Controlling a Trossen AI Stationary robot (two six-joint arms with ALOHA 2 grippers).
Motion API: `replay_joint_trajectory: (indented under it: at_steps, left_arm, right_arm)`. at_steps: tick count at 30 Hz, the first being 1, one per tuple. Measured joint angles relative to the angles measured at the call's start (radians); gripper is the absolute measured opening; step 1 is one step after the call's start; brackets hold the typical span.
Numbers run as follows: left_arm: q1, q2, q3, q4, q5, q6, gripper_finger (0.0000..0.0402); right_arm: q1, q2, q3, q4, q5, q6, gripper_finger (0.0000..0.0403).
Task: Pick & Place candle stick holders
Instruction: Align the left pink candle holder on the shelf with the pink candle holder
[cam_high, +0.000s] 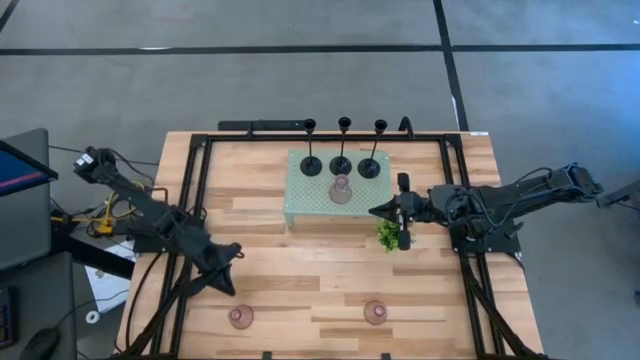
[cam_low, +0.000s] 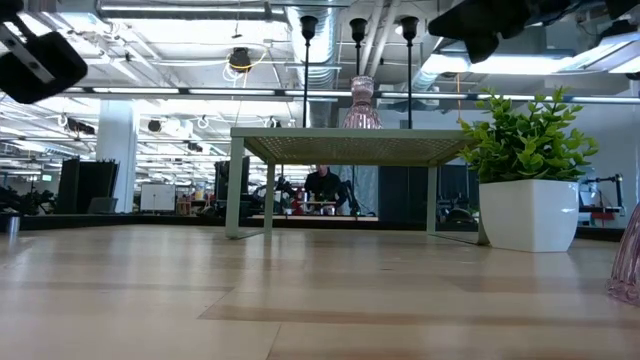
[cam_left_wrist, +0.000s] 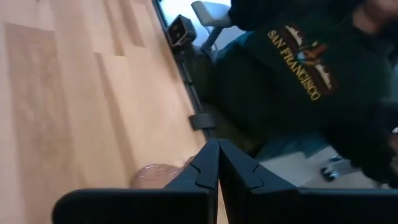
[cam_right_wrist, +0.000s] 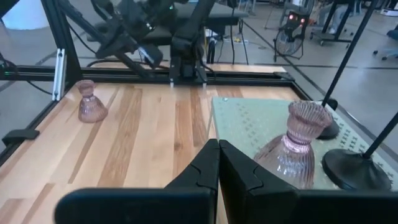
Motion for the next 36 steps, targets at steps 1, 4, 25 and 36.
replay_joint_trajectory:
  at_steps: [1,4,25,36]
  left_arm:
    - [-0.013,0.008,0.000,0.017,-0.004,-0.022,0.0005]
    - [-0.042,0.046,0.000,0.046,-0.006,-0.059,0.0004]
    - [-0.066,0.458,0.000,0.385,0.183,-0.493,0.0004]
    - [-0.066,0.443,0.000,0.454,0.182,-0.452,0.0004]
  right_arm:
    - [0.000,0.000,0.000,0.001,0.000,0.000,0.0000]
    - [0.000,0.000,0.000,0.004,0.000,0.000,0.0000]
    - [-0.007,-0.001,0.000,0.004,0.001,-0.008,0.0000]
    - [-0.050,-0.001,0.000,0.004,0.001,-0.004,0.0000]
